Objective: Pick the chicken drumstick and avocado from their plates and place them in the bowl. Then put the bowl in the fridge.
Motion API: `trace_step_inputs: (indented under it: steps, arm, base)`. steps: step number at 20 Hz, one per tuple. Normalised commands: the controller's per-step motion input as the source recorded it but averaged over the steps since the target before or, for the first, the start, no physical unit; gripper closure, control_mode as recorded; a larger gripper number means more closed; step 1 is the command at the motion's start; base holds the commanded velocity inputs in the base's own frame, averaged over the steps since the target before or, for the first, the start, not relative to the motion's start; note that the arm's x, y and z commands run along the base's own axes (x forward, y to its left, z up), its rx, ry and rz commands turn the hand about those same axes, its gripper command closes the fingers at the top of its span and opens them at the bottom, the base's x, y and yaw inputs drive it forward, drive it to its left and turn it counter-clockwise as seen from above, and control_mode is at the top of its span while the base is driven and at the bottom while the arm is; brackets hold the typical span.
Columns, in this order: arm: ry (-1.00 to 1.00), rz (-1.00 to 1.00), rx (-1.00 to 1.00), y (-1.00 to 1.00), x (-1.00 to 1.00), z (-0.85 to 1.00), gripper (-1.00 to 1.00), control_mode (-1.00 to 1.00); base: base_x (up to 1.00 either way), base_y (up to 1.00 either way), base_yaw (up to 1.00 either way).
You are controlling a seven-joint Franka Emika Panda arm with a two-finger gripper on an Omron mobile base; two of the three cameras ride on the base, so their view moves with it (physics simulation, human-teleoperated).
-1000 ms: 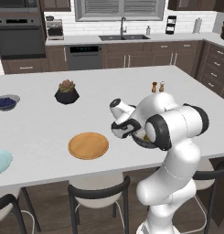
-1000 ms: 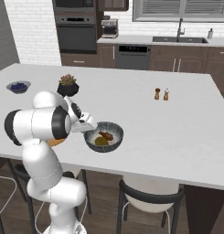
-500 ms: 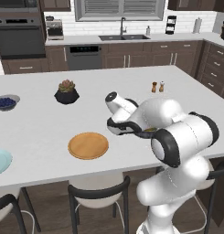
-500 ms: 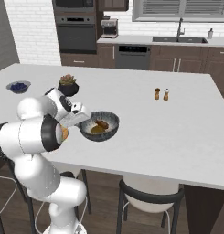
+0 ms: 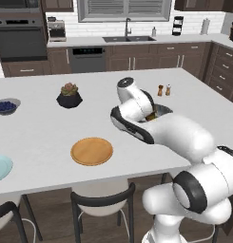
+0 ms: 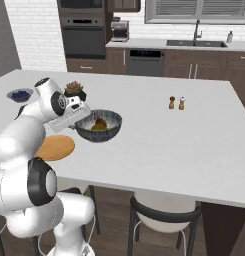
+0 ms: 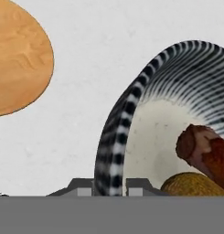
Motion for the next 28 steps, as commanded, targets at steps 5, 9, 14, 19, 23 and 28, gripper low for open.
trace_step_inputs:
  steps: [5, 9, 14, 19, 23, 28]
  arm:
    - [-0.07, 0.51, 0.04, -0.02, -1.0, 0.89, 1.0, -1.0]
    - [-0.01, 0.66, 0.12, -0.22, -0.78, 0.67, 1.0, -1.0]
    - [-0.01, 0.74, -0.02, -0.41, -0.52, 0.49, 1.0, -1.0]
    - [0.04, 0.59, -0.18, -0.62, -0.52, 0.43, 1.0, -1.0]
    - [-0.02, 0.29, -0.21, -0.06, -0.97, 0.07, 1.0, -1.0]
    - [-0.07, -0.15, 0.01, 0.06, -1.0, 0.0, 1.0, -1.0]
  base:
    - [0.0, 0.0, 0.0]
    - [0.0, 0.0, 0.0]
    - [0.0, 0.0, 0.0]
    - [0.0, 0.0, 0.0]
    - [0.0, 0.0, 0.0]
    - [0.0, 0.0, 0.0]
